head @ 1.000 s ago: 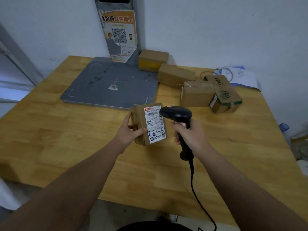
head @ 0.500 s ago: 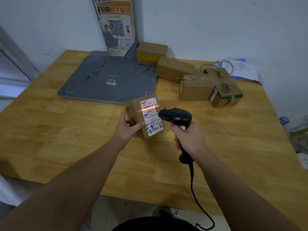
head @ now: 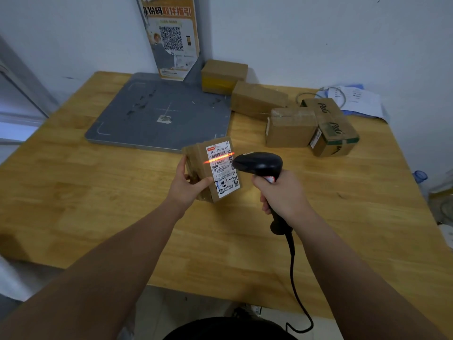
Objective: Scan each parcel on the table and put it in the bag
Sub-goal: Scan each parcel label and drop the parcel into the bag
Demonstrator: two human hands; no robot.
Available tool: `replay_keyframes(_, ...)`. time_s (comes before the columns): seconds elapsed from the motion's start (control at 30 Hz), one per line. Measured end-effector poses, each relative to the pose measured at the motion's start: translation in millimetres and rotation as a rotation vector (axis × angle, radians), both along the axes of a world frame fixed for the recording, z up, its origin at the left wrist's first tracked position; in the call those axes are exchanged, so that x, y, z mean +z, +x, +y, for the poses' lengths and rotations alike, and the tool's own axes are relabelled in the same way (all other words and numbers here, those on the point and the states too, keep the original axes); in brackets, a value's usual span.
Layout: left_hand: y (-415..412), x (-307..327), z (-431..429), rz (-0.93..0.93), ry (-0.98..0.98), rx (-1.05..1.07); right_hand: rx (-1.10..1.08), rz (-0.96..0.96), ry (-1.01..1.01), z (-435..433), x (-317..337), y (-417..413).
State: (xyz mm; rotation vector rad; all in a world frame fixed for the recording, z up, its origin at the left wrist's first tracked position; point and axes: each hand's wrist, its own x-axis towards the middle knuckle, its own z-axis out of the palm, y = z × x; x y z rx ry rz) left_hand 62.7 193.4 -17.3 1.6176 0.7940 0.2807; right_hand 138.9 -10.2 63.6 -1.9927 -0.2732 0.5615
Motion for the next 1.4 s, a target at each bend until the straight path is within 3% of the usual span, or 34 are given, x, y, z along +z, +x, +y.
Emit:
replay_keyframes(0.67, 2, -2, -1, 0.016, 0.009, 0.021, -0.041, -0.056, 0.035, -5, 1, 4)
replay_keyframes(0.93, -1, -8, -1, 0.026, -0.104, 0.07, -0.085, -0.05, 0.076, -14, -26, -16)
replay_keyframes(1.27, -14, -2, 3, 0.031, -0.096, 0.134, 0.048, -0.003, 0.153, 3, -25, -14)
replay_keyframes(1.4, -41, 5, 14, 0.031, -0.117, 0.236, 0.16, 0.101, 0.236, 28, -25, -25)
